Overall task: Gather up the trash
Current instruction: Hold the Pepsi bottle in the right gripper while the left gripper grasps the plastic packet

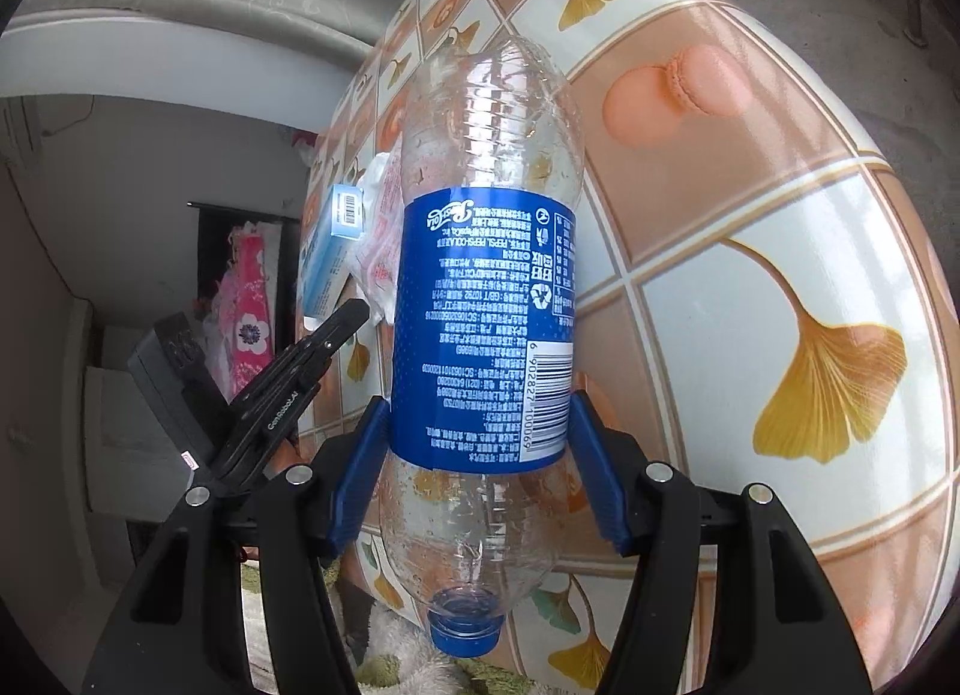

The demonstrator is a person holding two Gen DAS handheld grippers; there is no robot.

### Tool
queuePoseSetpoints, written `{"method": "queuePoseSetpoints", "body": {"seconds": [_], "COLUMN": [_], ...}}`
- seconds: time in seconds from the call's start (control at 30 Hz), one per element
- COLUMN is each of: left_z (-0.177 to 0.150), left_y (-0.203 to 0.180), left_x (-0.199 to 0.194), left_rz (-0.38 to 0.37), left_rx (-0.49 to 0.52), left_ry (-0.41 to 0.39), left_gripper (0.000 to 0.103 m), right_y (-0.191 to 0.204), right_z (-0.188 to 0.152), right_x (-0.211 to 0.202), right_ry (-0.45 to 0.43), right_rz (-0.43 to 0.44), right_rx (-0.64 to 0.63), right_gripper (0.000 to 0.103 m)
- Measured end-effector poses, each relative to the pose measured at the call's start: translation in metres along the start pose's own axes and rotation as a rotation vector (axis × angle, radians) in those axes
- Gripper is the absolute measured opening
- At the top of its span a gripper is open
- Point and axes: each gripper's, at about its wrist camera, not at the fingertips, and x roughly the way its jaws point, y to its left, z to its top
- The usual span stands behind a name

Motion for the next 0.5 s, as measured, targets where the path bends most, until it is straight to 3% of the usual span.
{"method": "queuePoseSetpoints", "body": {"seconds": [0.17, 0.23, 0.27, 0.3, 0.43, 0.5], "left_z": [0.005, 0.013, 0.017, 0.021, 0.035, 0.038], "left_y": [-0.011, -0.017, -0.02, -0.023, -0.035, -0.039], "left_x": [-0.017, -0.013, -0.009, -0.004, 0.022, 0.037], "left_rz": [-0.026, -0.01, 0.002, 0.015, 0.051, 0.113], "left_rx": [0.022, 0.041, 0.051, 0.062, 0.129, 0.168], "left_ry": [-0.06, -0.053, -0.052, -0.056, -0.023, -0.002], "left_gripper": [0.0, 0.014, 0.031, 0.038, 0.047, 0.048], "right_y": [-0.002, -0.001, -0.001, -0.002, -0.003, -0.003], "right_z": [-0.006, -0.007, -0.006, -0.006, -0.006, -0.006], "right_x": [-0.014, -0.018, -0.019, -0.02, -0.02, -0.021], "right_ry": [-0.012, -0.025, -0.032, -0.036, -0.043, -0.046], "right_rz": [-0.043, -0.062, -0.071, -0.076, -0.079, -0.081], "right_rx": [-0.019, -0.025, -0.027, -0.03, -0.03, -0.034], "right_gripper": [0.059, 0.059, 0.059, 0.059, 0.059, 0.059]}}
